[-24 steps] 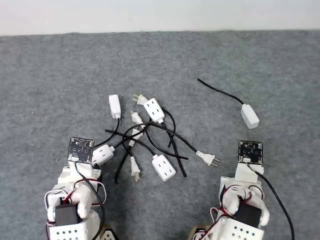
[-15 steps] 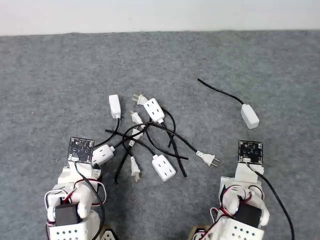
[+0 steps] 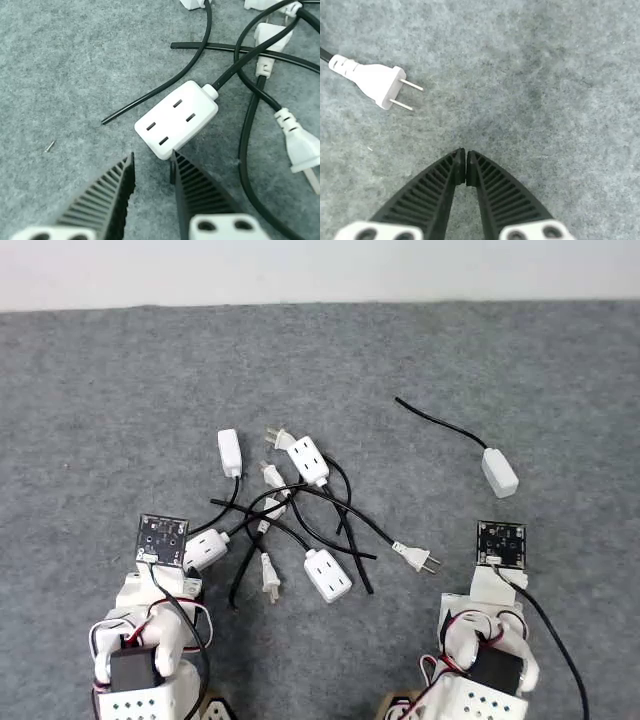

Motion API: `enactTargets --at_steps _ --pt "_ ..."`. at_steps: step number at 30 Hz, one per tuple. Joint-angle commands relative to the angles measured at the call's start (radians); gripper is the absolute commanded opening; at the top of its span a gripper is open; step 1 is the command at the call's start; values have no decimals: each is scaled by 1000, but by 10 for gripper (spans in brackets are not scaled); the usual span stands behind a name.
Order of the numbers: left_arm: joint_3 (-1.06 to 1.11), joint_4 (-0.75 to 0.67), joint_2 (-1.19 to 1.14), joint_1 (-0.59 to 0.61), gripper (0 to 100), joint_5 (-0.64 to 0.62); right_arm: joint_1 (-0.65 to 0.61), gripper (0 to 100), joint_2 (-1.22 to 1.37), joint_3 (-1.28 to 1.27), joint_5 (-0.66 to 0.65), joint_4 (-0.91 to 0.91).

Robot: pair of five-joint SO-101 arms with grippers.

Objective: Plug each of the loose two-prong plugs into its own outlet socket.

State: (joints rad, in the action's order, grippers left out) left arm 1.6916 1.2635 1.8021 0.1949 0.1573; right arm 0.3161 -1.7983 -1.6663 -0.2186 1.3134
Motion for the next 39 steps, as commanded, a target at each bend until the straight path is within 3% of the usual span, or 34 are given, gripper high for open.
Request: enactTargets --at_steps 1,35,39 --pt "-10 2 20 6 108 6 12 15 -1 -17 6 -12" --pt "-10 2 20 2 108 6 8 15 -1 -17 6 -12" --pt "-15 -2 20 9 111 8 -71 18 -1 -17 6 -13"
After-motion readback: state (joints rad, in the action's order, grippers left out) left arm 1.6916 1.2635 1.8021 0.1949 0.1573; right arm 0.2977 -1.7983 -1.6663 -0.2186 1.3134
